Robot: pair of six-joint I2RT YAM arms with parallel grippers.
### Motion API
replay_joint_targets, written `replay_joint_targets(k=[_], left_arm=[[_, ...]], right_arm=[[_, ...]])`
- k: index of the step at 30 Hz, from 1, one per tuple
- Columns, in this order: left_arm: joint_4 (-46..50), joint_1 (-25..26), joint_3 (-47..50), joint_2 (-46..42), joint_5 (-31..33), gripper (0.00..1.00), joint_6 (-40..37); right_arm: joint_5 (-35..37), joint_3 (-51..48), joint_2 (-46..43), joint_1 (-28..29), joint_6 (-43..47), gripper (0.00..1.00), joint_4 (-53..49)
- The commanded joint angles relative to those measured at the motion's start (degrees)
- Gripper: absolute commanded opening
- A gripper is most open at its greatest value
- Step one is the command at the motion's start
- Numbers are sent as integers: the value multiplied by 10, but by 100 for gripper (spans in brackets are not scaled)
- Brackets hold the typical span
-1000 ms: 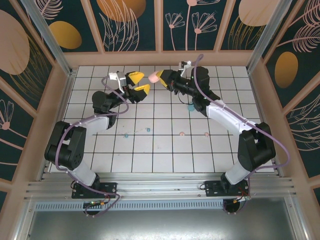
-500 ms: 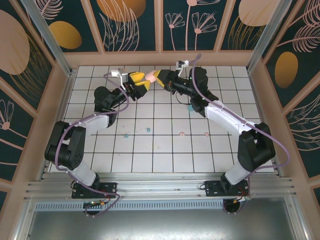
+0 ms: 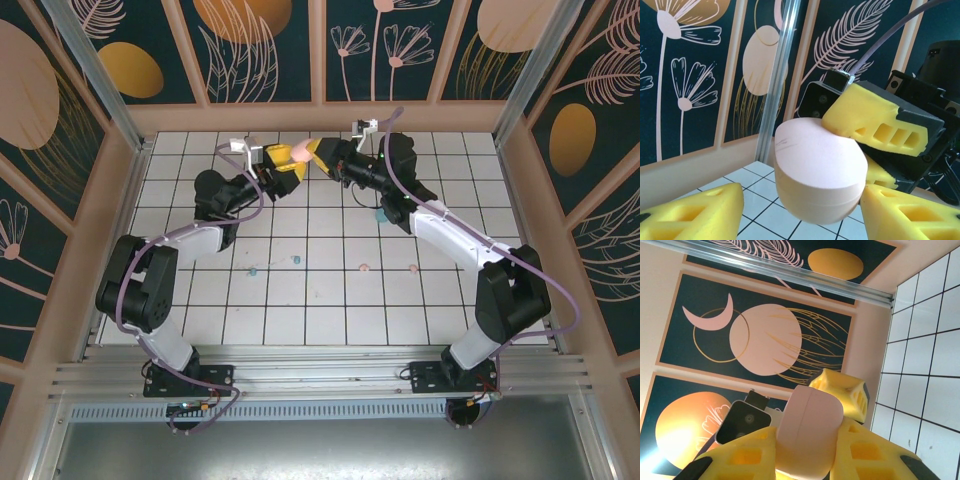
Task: Insert the wireless bluetooth earbuds into the charging case
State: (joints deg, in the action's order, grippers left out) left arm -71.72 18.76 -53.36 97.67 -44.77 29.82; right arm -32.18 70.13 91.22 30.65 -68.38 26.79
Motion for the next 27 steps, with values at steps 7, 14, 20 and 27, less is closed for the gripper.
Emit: replay_joint_targets(k=[7,14,20,27], left_arm=[[-25,2,-39,22,-24,53,12],[-26,4,-42,24,-26,48,11],[-20,4,-44,28,-29,39,6],[41,3,-38,9,-35,28,-47]], right_arm=[[-7,20,-7,15,-10,2,31],[-8,20,-6,15,-12,2,34],[-7,21,-6,16,-14,2,39],[-4,25,-19,2,55,49,-6]])
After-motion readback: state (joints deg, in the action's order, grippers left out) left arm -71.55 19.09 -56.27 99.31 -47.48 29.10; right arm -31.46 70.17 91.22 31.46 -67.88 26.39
